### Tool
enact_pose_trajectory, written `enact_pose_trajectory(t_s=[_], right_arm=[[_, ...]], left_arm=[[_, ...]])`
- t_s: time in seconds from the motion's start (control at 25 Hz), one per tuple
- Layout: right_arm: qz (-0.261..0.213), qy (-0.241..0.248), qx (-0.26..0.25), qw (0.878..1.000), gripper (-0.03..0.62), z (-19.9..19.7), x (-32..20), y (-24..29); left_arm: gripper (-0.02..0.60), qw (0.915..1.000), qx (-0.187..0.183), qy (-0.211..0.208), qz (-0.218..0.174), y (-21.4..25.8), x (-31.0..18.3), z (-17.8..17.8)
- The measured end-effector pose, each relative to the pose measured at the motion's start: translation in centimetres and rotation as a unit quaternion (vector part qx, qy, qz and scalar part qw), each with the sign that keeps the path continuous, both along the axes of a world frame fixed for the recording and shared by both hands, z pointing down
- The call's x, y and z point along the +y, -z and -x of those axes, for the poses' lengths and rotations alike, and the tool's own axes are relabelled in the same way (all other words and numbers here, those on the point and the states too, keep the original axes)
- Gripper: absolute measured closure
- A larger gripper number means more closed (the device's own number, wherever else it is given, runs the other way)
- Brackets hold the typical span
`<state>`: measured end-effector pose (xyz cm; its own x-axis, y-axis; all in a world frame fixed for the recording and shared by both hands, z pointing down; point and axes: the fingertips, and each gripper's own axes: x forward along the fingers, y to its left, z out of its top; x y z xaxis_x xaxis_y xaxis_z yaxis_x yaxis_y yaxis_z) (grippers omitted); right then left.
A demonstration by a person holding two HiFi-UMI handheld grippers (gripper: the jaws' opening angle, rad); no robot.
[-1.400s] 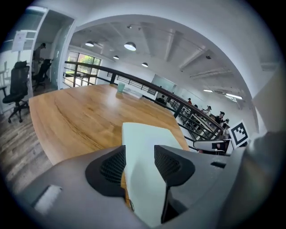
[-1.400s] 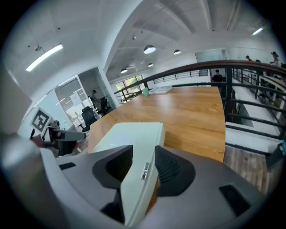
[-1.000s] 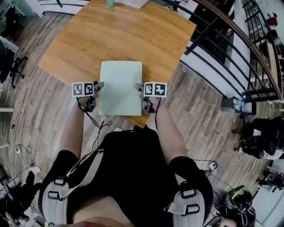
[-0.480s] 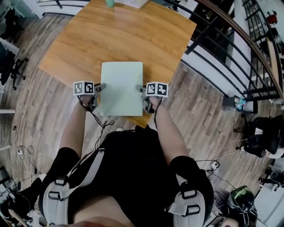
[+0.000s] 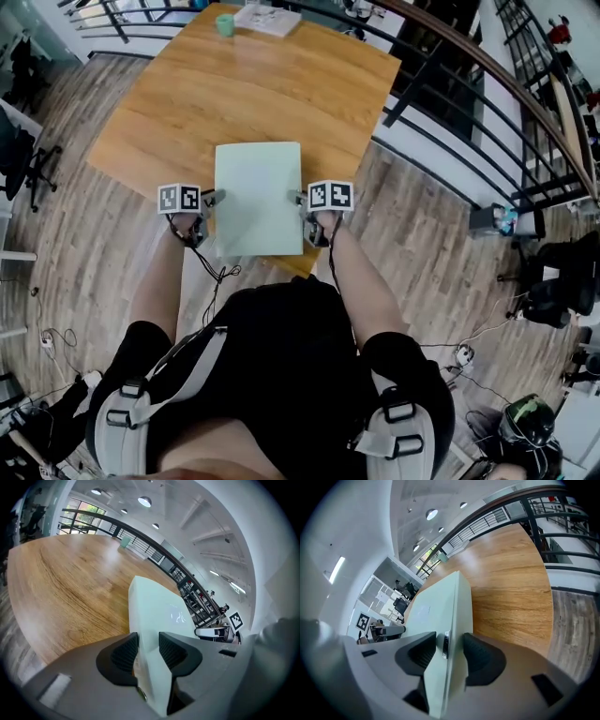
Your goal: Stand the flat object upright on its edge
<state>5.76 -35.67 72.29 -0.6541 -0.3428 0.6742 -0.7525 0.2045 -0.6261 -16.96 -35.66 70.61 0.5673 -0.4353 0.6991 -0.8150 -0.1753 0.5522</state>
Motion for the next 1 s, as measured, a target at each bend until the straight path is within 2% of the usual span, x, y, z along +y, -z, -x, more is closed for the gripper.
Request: enact_pose_trajectory(t_s=[0.12, 0.24, 0.52, 0.76, 1.0], right_arm=[[-0.039, 0.001, 0.002, 0.999, 0.407, -1.0, 0.1, 2.4], [-0.078, -0.009, 0.012, 0.997, 0.407, -2.6, -0.1, 4.6], [-0.163, -0.055, 0.022, 0.985, 0.407, -7.0, -0.7, 10.6], [-0.277, -0.097, 0.071, 0.953, 0.407, -11.6, -1.2, 17.4], [-0.375, -0.122, 0.111, 0.912, 0.41, -14.0, -1.3, 22.1]], left_arm=[[0.437, 0.9991, 0.016, -0.021, -0.033, 2.1, -0.4, -1.2], [0.437, 0.9957, 0.013, -0.046, -0.079, 4.5, -1.5, -2.7], [0.437, 0.9789, 0.02, -0.095, -0.18, 11.2, -4.2, -7.3], [0.443, 0.9498, 0.034, -0.148, -0.273, 16.9, -6.3, -12.3], [0.443, 0.9216, 0.042, -0.163, -0.35, 20.5, -7.8, -15.0]])
